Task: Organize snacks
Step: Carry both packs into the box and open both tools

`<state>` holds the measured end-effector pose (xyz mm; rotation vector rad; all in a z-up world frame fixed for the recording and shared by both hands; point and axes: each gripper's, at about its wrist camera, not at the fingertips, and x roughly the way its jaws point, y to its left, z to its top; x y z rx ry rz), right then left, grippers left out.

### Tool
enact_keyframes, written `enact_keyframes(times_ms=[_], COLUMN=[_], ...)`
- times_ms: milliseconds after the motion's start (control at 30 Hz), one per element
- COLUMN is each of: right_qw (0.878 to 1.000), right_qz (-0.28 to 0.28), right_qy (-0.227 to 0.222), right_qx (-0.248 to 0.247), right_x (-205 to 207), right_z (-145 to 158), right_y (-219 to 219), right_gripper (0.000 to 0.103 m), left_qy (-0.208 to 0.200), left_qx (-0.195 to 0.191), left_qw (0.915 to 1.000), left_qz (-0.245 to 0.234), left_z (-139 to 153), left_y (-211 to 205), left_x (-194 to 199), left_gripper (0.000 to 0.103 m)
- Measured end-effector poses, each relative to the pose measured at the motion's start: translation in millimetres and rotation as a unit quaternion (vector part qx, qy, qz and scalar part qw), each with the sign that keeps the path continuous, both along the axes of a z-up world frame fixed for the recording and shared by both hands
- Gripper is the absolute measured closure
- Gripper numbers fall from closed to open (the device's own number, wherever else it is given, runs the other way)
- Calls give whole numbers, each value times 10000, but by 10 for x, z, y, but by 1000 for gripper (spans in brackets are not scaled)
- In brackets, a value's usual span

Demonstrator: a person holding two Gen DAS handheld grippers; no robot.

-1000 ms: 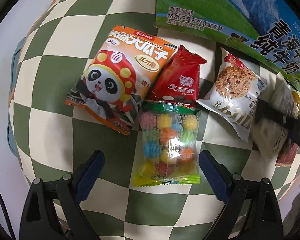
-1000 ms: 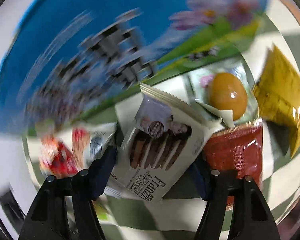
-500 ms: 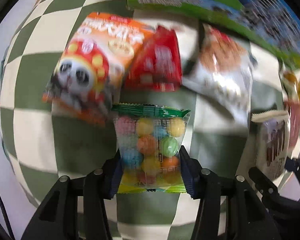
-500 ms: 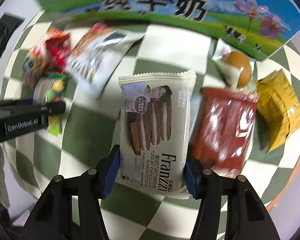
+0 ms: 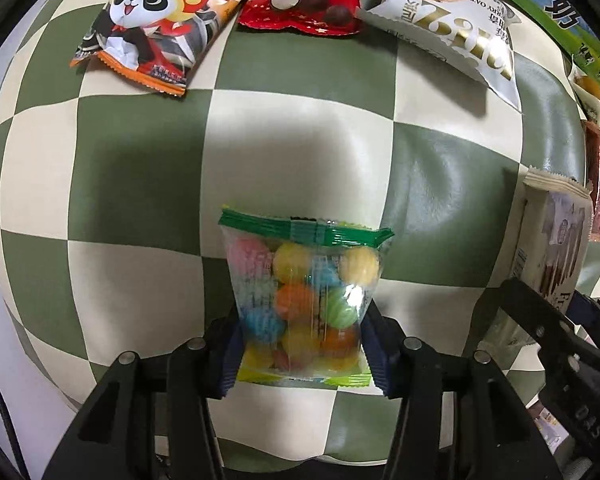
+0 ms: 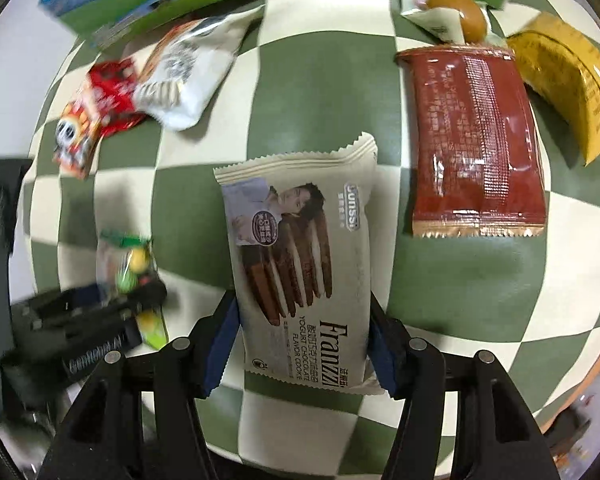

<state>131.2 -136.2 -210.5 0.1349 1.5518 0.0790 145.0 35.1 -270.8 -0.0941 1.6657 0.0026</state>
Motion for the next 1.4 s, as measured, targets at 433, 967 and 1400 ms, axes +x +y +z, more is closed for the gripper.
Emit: enact_keyframes(times_ms=[433,967,1400], right_qw=[9983,9769,9742], right_qz=[-52,13,-228], right_qy=[-515,-2067,-2244], right_qx=[258,544,88], right_x=[-540,139,1558], right_z=[211,1888,2225], right_y=[128,-197,-643], right_gripper=[44,44,44], left_qy=[-956,-2586,-2118], left_qx=[131,-523,-360], left_qw=[9947,9624,9746], left_qz=[-360,-643,-634], left_z=[767,2562,2402], left_y=[-293,-522,-628], left_x=[-120,697,2057], left_gripper=[57,57,57])
